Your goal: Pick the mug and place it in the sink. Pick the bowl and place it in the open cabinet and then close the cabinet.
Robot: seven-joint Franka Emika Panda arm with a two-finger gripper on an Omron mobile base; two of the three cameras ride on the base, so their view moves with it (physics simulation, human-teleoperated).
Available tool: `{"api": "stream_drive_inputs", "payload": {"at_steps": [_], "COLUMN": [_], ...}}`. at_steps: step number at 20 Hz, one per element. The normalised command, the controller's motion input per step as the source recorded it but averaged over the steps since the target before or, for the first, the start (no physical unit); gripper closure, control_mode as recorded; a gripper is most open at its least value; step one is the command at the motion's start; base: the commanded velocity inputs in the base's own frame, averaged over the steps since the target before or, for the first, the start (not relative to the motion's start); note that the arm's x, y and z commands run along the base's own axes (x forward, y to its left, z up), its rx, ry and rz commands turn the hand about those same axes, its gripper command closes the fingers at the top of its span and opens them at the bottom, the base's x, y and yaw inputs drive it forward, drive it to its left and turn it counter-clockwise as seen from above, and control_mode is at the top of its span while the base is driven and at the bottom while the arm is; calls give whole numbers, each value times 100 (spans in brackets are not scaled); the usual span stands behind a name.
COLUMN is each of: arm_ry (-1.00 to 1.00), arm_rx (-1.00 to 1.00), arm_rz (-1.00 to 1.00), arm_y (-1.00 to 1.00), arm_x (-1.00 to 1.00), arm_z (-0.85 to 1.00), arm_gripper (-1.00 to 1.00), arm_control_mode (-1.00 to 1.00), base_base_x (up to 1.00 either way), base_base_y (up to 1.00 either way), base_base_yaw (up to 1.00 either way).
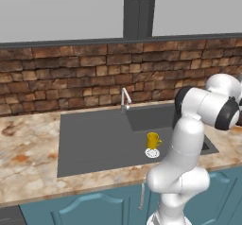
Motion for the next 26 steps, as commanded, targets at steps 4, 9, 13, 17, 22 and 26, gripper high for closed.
{"api": "stream_drive_inputs", "payload": {"at_steps": [4,9,13,17,22,26], "arm_ry": [0,0,0,0,0,1], "arm_rx": [0,0,0,0,0,0], "arm_rz": [5,6,7,7,5,5], "arm_y": [-4,-6,-11,-16,-17,-16], "arm_x": [0,0,0,3,13,8], "arm_z": [-17,-22,-29,-17,-1,-4], "arm_gripper": [-100,-100,-100,-100,-100,-100], "arm_control_mode": [-100,-100,-100,-100,-100,-100], "base_base_x": [0,0,0,0,0,0], "base_base_y": [0,0,0,0,0,0], "base_base_yaw": [0,0,0,0,0,0]}}
